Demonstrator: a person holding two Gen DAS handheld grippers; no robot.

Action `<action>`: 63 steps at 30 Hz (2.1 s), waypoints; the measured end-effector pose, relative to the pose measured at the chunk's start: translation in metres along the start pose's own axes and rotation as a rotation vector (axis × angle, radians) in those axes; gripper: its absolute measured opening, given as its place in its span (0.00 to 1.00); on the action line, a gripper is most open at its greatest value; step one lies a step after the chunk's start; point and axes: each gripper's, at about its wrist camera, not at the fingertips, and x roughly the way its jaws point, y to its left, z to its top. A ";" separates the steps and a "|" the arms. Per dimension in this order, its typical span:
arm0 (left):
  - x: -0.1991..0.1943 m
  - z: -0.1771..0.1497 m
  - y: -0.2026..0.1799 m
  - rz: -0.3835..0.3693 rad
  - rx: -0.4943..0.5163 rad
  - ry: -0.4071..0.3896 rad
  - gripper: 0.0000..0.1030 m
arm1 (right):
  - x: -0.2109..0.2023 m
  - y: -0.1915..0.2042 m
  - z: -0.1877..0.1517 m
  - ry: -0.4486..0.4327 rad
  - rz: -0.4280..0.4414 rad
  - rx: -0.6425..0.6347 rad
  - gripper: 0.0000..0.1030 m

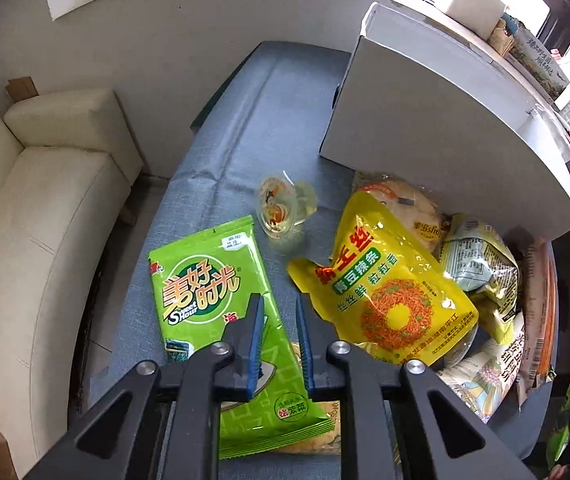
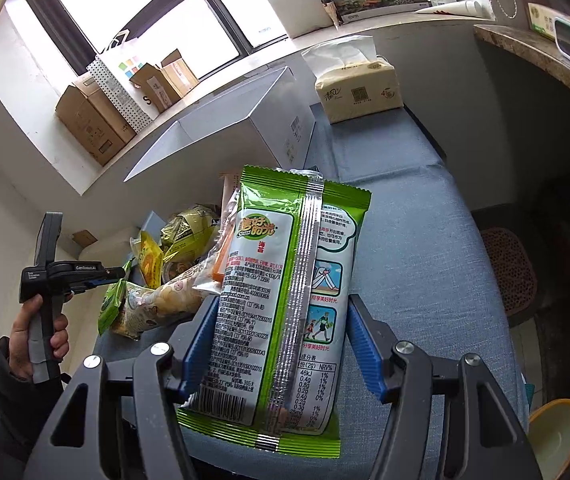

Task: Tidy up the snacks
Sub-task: 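Grasp the green seaweed bag with the left tool and lift it, then drop the seaweed bag into the box with left tool while right drops the bar, then grasp the orange Indian flying cake packet with the right tool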

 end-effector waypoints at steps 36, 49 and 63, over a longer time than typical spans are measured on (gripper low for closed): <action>-0.038 -0.008 0.000 0.075 0.028 -0.151 0.66 | 0.005 0.020 0.006 -0.009 0.045 -0.068 0.65; -0.140 0.106 -0.108 -0.103 0.366 -0.509 0.66 | 0.026 0.101 0.150 -0.184 0.072 -0.194 0.66; -0.043 0.185 -0.143 -0.098 0.398 -0.418 1.00 | 0.146 0.101 0.246 -0.029 -0.059 -0.160 0.91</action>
